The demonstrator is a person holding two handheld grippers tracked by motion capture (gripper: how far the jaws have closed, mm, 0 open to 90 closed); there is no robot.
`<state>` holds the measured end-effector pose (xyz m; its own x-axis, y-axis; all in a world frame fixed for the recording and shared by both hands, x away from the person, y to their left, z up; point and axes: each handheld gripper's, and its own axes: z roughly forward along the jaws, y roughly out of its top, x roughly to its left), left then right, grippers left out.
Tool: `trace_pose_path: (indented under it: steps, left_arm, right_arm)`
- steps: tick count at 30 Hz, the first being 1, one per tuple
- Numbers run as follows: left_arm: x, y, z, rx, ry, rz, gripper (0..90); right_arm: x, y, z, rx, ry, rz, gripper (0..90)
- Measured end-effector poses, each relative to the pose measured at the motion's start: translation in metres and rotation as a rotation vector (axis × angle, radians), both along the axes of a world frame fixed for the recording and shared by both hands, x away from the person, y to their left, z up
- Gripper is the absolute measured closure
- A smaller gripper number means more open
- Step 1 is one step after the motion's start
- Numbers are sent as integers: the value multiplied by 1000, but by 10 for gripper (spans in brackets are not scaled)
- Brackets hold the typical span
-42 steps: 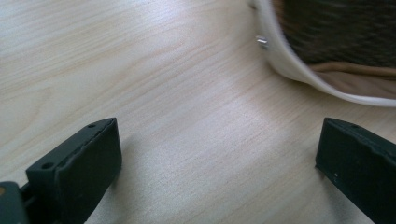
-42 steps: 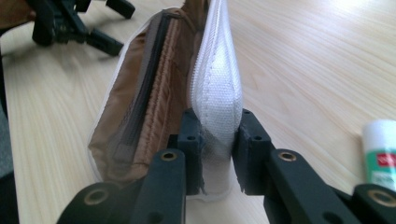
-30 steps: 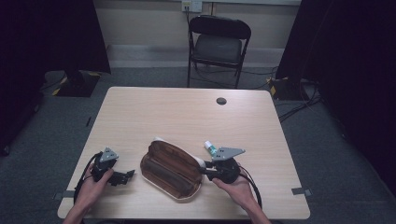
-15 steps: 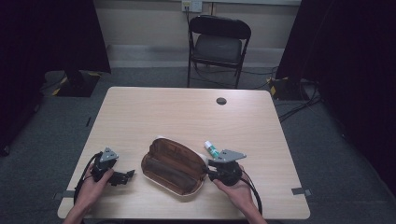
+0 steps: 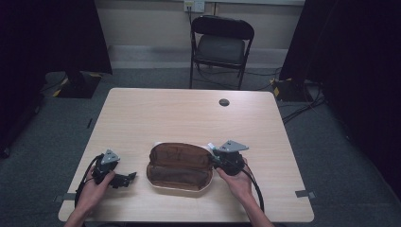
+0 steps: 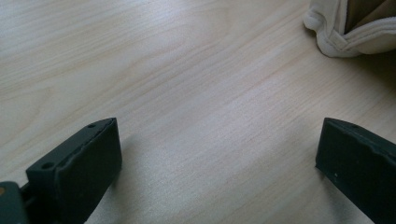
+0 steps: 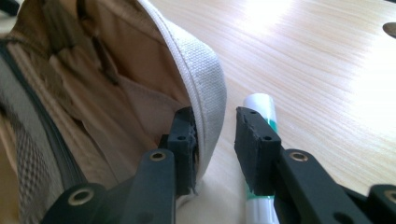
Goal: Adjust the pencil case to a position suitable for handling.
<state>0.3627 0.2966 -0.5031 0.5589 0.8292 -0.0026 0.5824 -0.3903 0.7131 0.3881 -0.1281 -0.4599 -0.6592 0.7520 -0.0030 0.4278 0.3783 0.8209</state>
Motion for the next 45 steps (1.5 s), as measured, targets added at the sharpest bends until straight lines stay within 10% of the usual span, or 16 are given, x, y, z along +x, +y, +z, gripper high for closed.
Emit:
trace_pose_path:
  steps: [15, 36, 45]
  left_arm:
    - [0, 0, 0, 1, 2, -1, 0]
    - [0, 0, 0, 2, 0, 0, 0]
    - [0, 0, 0, 2, 0, 0, 0]
  right_arm:
    - [33, 9, -8, 56, 41, -5, 653]
    - [3, -42, 16, 161, 55, -42, 542]
    - [13, -45, -12, 67, 110, -66, 523]
